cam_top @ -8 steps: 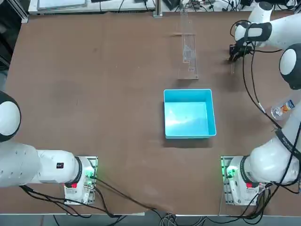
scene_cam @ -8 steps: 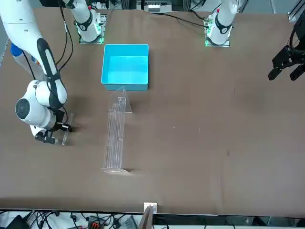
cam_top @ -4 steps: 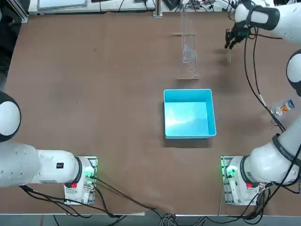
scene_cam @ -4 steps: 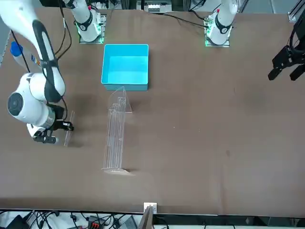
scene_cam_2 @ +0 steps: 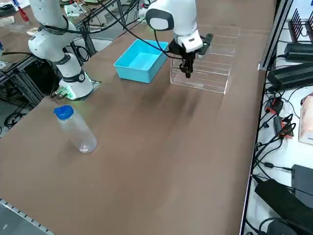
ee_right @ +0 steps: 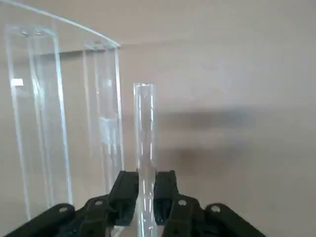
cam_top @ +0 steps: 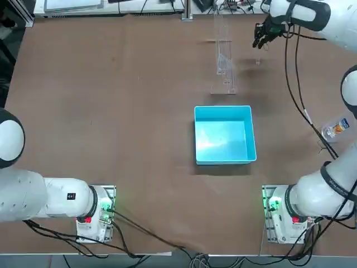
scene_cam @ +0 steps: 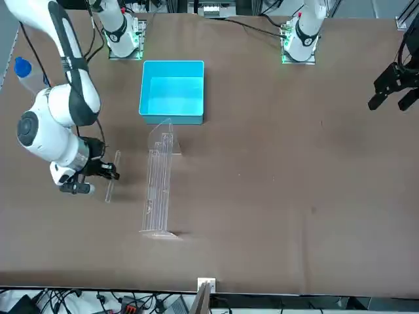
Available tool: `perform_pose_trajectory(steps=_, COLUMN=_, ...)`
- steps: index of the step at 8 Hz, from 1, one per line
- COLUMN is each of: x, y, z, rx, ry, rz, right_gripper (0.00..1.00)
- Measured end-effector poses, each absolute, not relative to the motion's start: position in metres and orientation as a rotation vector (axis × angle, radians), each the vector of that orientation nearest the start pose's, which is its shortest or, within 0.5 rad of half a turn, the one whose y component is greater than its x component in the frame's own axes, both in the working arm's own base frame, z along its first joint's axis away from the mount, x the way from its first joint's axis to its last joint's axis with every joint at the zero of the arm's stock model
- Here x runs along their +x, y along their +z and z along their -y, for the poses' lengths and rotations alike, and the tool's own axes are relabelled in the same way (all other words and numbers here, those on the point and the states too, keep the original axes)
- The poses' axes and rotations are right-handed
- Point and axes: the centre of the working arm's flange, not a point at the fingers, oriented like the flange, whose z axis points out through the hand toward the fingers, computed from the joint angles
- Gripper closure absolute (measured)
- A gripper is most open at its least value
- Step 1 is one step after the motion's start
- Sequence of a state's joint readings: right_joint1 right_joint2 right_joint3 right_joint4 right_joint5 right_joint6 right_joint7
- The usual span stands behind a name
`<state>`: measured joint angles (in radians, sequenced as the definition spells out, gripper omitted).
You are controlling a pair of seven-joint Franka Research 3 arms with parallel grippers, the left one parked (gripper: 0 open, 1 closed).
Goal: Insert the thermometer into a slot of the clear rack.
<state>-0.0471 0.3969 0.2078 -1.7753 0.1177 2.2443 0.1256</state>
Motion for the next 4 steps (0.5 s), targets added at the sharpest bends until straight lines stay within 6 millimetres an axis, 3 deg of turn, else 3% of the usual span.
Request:
perform_pose_trajectory(steps=2, x=0.653, y=0.349, z=-0.128, rx=-2.929, ry=-0.168, rz=-0.074, right_gripper=0.78)
perform_pose_trajectory(steps=4, x=0.653, y=0.345, z=-0.171, rx=-2.890, ry=-0.257, rz=-0.144, right_gripper=0.78)
